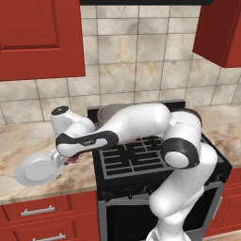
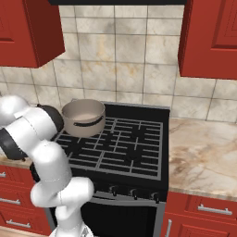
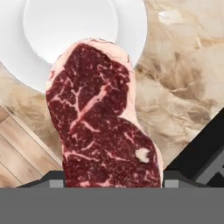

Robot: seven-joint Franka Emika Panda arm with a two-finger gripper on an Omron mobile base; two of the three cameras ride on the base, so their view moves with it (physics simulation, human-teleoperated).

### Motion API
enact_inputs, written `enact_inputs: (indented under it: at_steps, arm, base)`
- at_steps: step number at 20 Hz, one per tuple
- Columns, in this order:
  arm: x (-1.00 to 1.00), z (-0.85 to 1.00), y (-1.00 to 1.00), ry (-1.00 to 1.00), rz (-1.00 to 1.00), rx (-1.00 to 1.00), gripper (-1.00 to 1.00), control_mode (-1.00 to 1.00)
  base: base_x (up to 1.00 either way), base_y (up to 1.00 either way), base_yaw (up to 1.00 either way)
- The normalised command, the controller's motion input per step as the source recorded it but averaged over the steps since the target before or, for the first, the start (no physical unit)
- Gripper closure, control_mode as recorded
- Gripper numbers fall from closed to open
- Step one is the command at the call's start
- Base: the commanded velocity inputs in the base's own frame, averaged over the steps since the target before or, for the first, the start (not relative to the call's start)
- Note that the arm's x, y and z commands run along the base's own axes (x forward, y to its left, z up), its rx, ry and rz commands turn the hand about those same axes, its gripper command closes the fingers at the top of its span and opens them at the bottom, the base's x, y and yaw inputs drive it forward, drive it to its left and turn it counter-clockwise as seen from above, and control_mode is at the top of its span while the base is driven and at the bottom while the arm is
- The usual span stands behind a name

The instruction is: Retrieve the frozen meat and place it in the pot on a burner. Then turn the burner on.

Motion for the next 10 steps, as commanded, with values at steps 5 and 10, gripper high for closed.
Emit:
enact_inputs:
  at_steps: [5, 10]
  arm:
    - [-0.16, 0.36, -0.9, 0.0, -0.07, 0.0, 1.0, -1.0]
    - [-0.08, 0.43, -0.82, 0.0, -0.1, 0.0, 1.0, -1.0]
  base:
    - [0.0, 0.0, 0.0]
    - [0.0, 0.0, 0.0]
